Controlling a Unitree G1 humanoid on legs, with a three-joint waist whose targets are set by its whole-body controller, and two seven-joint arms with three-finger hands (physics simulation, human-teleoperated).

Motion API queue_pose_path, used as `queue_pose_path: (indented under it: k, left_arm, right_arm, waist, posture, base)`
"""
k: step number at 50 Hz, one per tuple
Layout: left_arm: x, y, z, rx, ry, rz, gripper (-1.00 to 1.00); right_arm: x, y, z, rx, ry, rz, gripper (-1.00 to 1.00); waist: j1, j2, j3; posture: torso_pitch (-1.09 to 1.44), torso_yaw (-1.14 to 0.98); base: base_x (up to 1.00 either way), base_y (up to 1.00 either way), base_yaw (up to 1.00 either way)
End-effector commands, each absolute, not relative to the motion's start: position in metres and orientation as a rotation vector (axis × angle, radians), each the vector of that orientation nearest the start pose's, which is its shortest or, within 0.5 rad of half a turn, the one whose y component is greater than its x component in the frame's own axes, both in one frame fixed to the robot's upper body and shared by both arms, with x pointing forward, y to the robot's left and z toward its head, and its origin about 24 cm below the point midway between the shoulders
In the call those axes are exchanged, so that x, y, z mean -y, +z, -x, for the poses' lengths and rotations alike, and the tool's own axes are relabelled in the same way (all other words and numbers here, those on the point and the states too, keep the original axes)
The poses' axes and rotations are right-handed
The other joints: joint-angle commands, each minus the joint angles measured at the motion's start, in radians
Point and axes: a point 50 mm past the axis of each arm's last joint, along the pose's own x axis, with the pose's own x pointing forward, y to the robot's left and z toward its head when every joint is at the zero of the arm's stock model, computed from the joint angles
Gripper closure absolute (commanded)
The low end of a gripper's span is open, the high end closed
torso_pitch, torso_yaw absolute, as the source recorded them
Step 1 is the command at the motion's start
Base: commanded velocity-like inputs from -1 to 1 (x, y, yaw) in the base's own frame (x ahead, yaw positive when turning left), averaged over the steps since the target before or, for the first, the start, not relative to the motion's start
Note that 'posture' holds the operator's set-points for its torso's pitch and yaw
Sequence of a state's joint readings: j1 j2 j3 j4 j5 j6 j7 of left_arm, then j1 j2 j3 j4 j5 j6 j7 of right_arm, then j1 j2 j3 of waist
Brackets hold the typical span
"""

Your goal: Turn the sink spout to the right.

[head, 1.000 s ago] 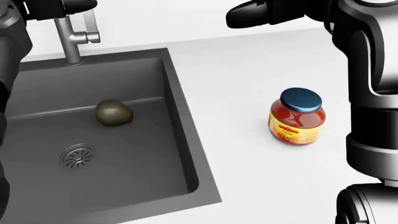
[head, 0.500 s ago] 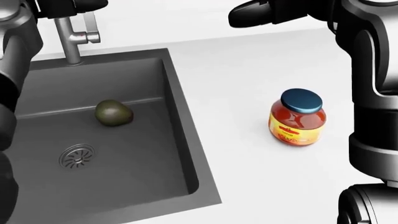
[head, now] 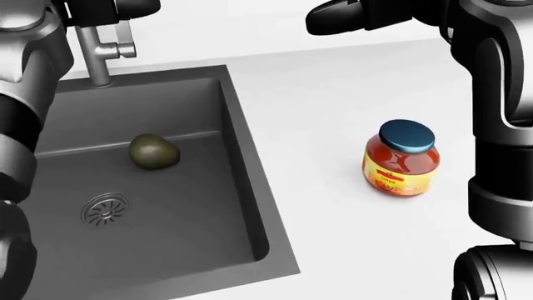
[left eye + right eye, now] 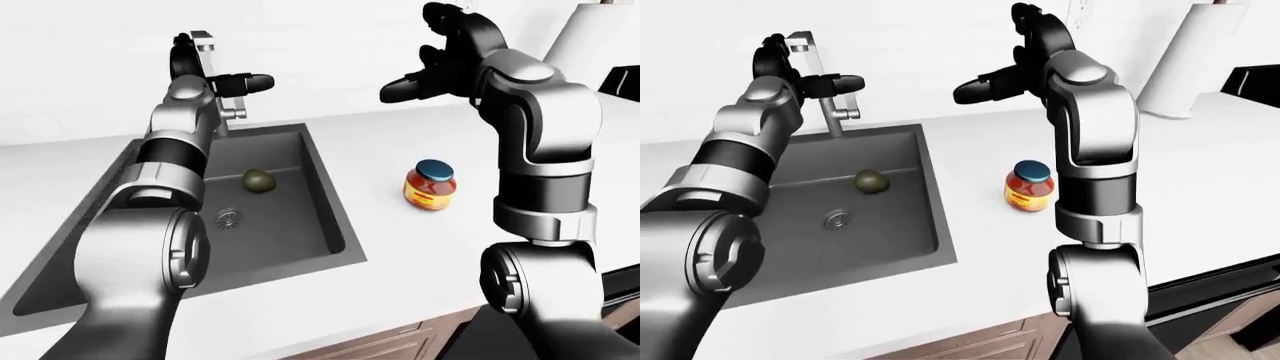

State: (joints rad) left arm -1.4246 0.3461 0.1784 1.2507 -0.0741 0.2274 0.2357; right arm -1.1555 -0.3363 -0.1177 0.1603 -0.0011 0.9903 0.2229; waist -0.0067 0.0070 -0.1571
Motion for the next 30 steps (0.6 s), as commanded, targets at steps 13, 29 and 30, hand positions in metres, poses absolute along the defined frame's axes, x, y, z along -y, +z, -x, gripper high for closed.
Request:
queue_pose_path:
  k: [13,29,30]
  left_arm:
    - [-0.181,0.285,-0.43,0.083,0.287,-0.03,-1.0]
    - [-0.17,0.282,-0.431,0.08,0.268,-0.038,-1.0]
    - [-0.169,0.282,-0.431,0.079,0.265,-0.039,-1.0]
  right_arm:
    - [0.16,0.323,-0.361,0.094,0.115,0.202,-1.0]
    - [0.161,0.321,-0.361,0.092,0.115,0.201,-1.0]
    - [0.16,0.321,-0.362,0.092,0.116,0.201,-1.0]
  waist:
    - [0.0,-0.001,-0.023]
    - [-0.001,-0.003,-0.024]
    - [-0.001,-0.003,-0.025]
  posture:
    - [-0.24,0.0]
    - [-0.24,0.0]
    - [-0.24,0.0]
  base:
    - [0.0,0.0,0.0]
    - [0.0,0.0,0.0]
    - [0.0,0.0,0.0]
